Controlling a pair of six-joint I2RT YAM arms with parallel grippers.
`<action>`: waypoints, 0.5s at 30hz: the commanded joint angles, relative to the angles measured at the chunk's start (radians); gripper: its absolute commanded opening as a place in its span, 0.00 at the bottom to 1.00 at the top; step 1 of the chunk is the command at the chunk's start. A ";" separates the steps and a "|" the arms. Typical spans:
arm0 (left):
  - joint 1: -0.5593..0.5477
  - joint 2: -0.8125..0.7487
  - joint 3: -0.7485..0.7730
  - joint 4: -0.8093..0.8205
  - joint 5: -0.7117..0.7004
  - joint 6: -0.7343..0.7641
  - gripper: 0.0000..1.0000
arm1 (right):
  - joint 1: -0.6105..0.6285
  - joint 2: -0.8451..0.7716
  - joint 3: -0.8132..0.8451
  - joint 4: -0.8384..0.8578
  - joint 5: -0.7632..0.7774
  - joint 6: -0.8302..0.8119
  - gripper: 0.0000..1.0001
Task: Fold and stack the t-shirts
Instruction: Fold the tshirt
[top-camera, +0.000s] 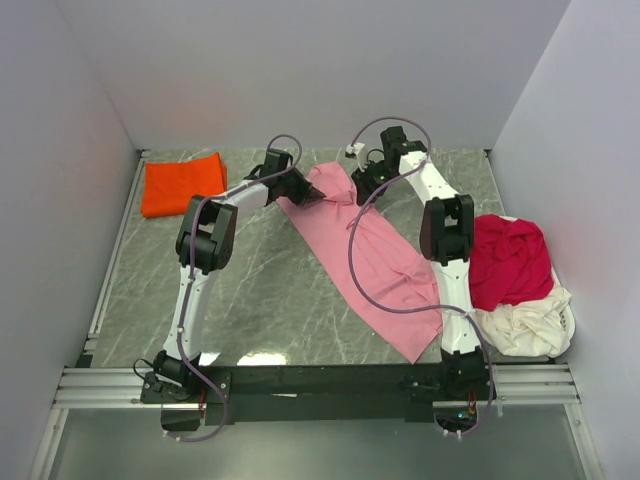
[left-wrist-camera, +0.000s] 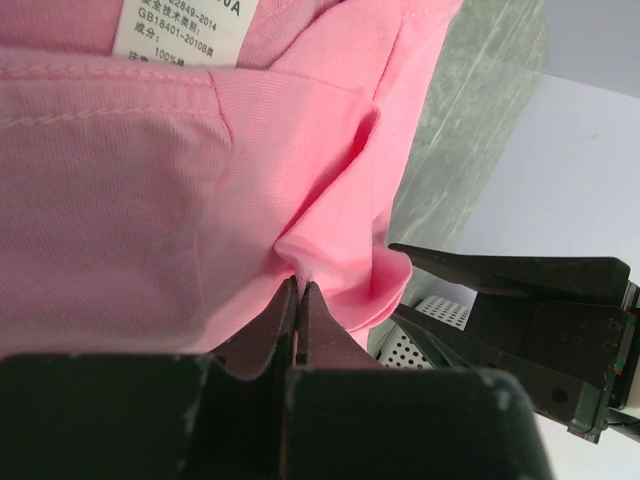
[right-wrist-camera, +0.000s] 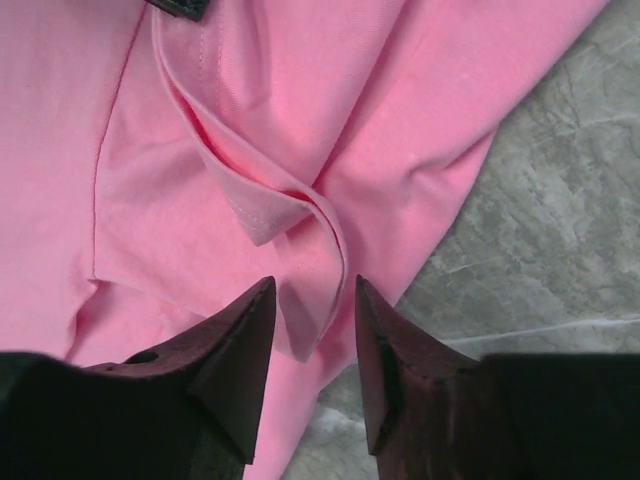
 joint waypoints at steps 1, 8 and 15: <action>0.004 -0.010 0.019 0.042 0.021 -0.002 0.00 | 0.008 0.008 0.047 -0.022 -0.003 -0.021 0.43; 0.008 -0.008 0.021 0.041 0.027 0.004 0.00 | 0.011 0.009 0.049 -0.028 0.002 -0.028 0.36; 0.011 -0.002 0.036 0.036 0.045 0.016 0.01 | 0.023 0.020 0.069 -0.040 0.048 -0.023 0.34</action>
